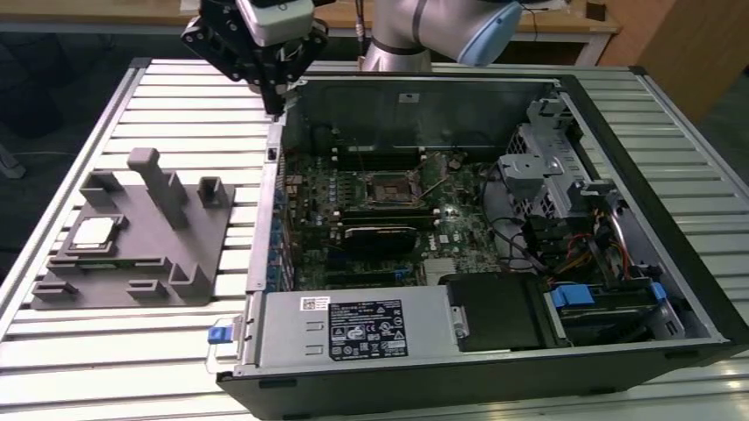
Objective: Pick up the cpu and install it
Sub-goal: 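Reach for the cpu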
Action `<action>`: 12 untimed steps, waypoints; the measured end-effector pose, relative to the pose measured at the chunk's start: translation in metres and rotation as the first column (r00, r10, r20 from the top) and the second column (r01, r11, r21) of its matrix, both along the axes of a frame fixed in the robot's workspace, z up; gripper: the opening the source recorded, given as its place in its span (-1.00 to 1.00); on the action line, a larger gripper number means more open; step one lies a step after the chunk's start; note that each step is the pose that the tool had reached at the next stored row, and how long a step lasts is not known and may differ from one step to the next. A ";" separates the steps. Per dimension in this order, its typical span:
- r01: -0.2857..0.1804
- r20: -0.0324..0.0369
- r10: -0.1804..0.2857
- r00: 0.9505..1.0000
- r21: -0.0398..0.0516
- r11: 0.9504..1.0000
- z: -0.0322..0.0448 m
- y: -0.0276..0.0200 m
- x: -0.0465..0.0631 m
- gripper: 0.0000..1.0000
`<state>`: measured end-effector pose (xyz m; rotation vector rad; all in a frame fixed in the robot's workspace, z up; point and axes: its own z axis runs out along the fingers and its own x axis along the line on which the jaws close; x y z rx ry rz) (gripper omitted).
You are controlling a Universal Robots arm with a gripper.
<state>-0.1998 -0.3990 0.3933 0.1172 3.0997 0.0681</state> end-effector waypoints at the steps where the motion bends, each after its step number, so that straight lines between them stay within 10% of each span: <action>1: 0.000 0.000 0.000 1.000 0.000 1.000 0.0000 0.0000 -0.002 -0.79; 12: 0.000 0.005 0.000 1.000 0.000 1.000 0.0000 0.0000 -0.022 -0.79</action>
